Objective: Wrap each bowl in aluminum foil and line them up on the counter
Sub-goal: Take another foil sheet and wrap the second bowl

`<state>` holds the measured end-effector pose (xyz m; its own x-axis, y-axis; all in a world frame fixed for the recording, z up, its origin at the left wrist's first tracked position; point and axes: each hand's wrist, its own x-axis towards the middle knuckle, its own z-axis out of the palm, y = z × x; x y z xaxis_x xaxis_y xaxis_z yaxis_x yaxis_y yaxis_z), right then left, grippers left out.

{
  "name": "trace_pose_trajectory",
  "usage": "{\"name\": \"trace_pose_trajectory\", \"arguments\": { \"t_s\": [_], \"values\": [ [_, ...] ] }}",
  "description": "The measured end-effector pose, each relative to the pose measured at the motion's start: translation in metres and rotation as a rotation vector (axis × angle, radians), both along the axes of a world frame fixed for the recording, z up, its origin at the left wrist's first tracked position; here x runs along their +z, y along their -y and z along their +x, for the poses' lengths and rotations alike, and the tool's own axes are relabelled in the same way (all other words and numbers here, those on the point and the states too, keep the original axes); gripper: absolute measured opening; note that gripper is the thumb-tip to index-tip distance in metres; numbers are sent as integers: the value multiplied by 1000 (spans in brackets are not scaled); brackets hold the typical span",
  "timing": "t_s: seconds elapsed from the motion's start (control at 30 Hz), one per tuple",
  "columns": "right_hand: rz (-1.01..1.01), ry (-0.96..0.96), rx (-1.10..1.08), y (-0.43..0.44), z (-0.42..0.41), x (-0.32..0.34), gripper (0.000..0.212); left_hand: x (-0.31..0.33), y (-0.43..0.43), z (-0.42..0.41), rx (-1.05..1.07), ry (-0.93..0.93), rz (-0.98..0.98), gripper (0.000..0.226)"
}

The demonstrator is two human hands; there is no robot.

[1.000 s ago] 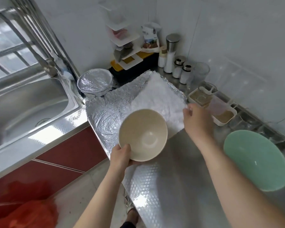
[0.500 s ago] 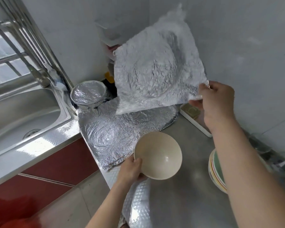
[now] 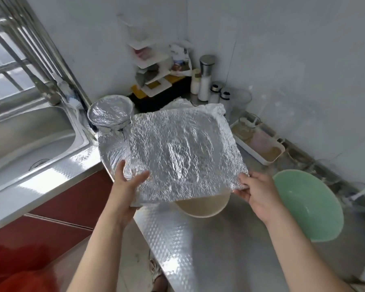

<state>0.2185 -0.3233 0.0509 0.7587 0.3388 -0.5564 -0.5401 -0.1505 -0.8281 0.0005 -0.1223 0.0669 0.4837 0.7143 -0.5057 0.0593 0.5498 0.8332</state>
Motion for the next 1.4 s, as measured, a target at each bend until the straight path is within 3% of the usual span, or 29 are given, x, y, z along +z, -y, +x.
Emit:
{"name": "trace_pose_trajectory", "arguments": {
  "t_s": [0.13, 0.23, 0.33, 0.43, 0.57, 0.77, 0.9, 0.97, 1.13, 1.4],
  "values": [
    [-235, 54, 89, 10, -5, -7, 16, -21, 9, -5, -20, -220, 212, 102],
    [-351, 96, 178, 11, -12, -11, 10, -26, 16, -3, -27, -251, 58, 103],
    [-322, 31, 191, 14, -20, -15, 16, -38, 17, -5, -158, -186, -73, 110],
    [-234, -43, 167, 16, -25, -18, 18, -39, 20, -6, -127, -126, -173, 103],
    [-170, -85, 139, 15, -28, -23, 16, -62, 11, -13, -130, -49, -179, 136],
    [-169, -22, 152, -17, -31, -27, 19, -74, -11, -25, -121, -73, -104, 120],
    [-178, -2, 185, -35, -28, -25, 24, -46, -13, -25, -59, -151, -58, 64],
    [-231, 90, 185, -33, -21, -22, 22, -42, -14, -24, -63, -180, -13, 63],
    [-325, 285, 183, -17, -7, -20, 24, -44, -14, -24, -69, -262, 94, 86],
    [-467, 406, 252, 2, -12, -40, 34, -41, 4, -27, -112, -552, 430, 69]
  ]
}}
